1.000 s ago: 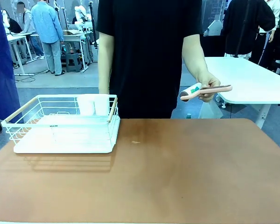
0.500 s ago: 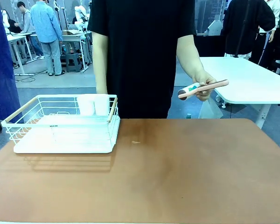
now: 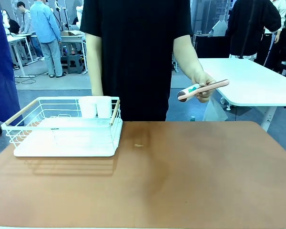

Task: Clean the table.
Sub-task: Pick up the Lint Roller when the human hands it over.

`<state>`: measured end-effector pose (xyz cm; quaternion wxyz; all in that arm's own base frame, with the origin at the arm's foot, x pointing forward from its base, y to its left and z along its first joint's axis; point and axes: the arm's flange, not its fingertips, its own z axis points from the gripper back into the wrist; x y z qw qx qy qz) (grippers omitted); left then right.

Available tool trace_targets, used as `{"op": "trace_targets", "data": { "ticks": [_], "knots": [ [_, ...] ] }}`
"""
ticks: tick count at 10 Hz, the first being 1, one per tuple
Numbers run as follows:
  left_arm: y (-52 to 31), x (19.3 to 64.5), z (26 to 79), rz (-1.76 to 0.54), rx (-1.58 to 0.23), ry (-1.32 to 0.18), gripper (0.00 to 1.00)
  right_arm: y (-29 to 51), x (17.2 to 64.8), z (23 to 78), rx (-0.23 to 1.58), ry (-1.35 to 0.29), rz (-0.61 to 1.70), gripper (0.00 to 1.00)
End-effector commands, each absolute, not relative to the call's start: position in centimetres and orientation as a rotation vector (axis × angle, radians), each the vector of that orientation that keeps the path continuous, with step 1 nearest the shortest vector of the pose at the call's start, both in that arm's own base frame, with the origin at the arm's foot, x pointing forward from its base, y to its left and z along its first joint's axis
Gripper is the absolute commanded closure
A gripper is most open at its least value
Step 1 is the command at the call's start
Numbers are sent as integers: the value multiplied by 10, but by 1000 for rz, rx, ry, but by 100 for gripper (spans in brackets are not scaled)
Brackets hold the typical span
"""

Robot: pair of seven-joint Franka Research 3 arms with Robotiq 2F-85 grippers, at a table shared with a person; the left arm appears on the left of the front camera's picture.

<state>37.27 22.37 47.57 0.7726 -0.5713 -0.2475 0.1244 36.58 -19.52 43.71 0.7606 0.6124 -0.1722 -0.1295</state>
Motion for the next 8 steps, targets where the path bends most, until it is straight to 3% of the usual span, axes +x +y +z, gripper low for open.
{"op": "trace_targets", "data": {
  "ticks": [1, 3, 8],
  "knots": [
    [225, 371, 477, 271, -1238, -544, 0, -162, 346, 474, 1255, -390, -411, 0],
    [225, 371, 477, 271, -1238, -544, 0, -122, 324, 511, 1129, -292, -716, 0],
    [225, 371, 477, 271, -1238, -544, 0, -21, 342, 534, 1029, -279, -858, 0]
  ]
}}
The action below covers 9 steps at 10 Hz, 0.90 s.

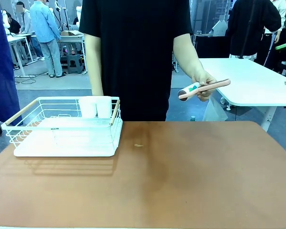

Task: Clean the table.
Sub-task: Pick up the Lint Roller when the human hands it over.

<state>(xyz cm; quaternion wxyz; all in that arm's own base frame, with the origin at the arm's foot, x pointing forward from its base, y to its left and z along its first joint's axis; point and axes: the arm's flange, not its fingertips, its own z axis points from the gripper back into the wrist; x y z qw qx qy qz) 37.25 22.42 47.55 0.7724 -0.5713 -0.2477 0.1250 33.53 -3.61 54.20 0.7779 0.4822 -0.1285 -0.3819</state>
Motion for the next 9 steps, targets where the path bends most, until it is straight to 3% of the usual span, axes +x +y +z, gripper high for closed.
{"op": "trace_targets", "data": {
  "ticks": [1, 9],
  "knots": [
    [225, 371, 477, 271, -1238, -544, 0, -1, 345, 528, 1002, -294, -864, 0],
    [225, 371, 477, 271, -1238, -544, 0, 74, 347, 477, 918, -426, -788, 0]
  ]
}}
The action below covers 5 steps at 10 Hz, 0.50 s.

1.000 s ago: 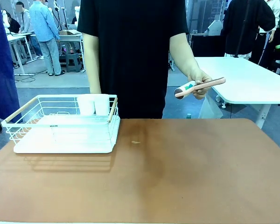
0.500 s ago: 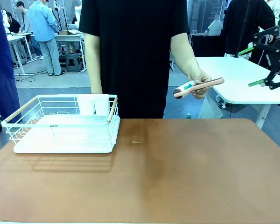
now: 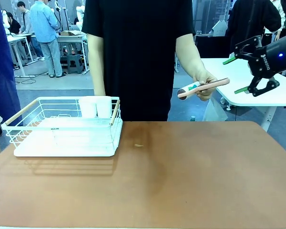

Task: Clean the table.
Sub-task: Pick up the Lint Roller when the human hands it over.

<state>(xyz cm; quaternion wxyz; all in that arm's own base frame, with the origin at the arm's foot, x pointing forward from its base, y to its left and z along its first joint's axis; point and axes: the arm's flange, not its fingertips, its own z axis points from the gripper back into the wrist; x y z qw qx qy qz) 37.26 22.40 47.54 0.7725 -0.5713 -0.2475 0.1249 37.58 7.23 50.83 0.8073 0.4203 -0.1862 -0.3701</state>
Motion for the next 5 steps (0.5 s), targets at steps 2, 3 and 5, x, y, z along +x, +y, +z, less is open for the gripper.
{"op": "trace_targets", "data": {
  "ticks": [2, 3, 5],
  "knots": [
    [225, 371, 477, 271, -1238, -544, 0, 80, 348, 464, 918, -429, -766, 0],
    [225, 371, 477, 271, -1238, -544, 0, 84, 349, 458, 925, -439, -749, 0],
    [225, 371, 477, 271, -1238, -544, 0, 83, 356, 450, 931, -441, -751, 0]
  ]
}}
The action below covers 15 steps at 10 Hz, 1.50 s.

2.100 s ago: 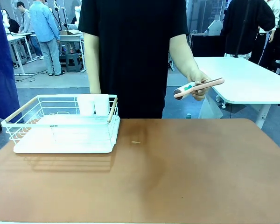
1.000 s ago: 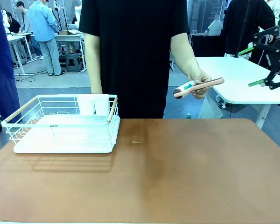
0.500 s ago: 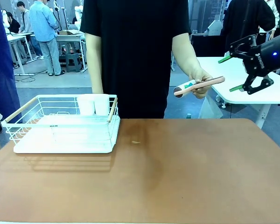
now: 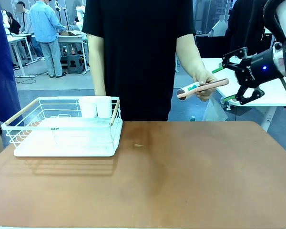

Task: Clean the table.
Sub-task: Pick up the Lint Roller when the human hands it over.

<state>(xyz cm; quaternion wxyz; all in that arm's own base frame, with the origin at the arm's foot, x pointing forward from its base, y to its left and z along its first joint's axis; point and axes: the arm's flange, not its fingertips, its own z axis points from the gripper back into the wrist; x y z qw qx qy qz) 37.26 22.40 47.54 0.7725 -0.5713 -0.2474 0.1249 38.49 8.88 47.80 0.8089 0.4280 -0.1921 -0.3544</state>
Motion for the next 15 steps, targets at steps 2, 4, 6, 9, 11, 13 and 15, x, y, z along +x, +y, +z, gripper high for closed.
{"op": "trace_targets", "data": {
  "ticks": [2, 4, 6, 9, 11, 13, 15],
  "knots": [
    [225, 371, 477, 271, -1238, -544, 0, 81, 363, 441, 956, -441, -748, 0],
    [225, 371, 477, 271, -1238, -544, 0, 80, 370, 437, 985, -471, -743, 0],
    [225, 371, 477, 271, -1238, -544, 0, 80, 374, 435, 987, -490, -749, 0],
    [225, 371, 477, 271, -1238, -544, 0, 82, 380, 435, 1003, -501, -750, 0],
    [225, 371, 477, 271, -1238, -544, 0, 85, 385, 435, 1013, -498, -752, 0],
    [225, 371, 477, 271, -1238, -544, 0, 89, 390, 432, 1009, -486, -760, 0],
    [225, 371, 477, 271, -1238, -544, 0, 92, 392, 431, 1011, -488, -759, 0]
  ]
}}
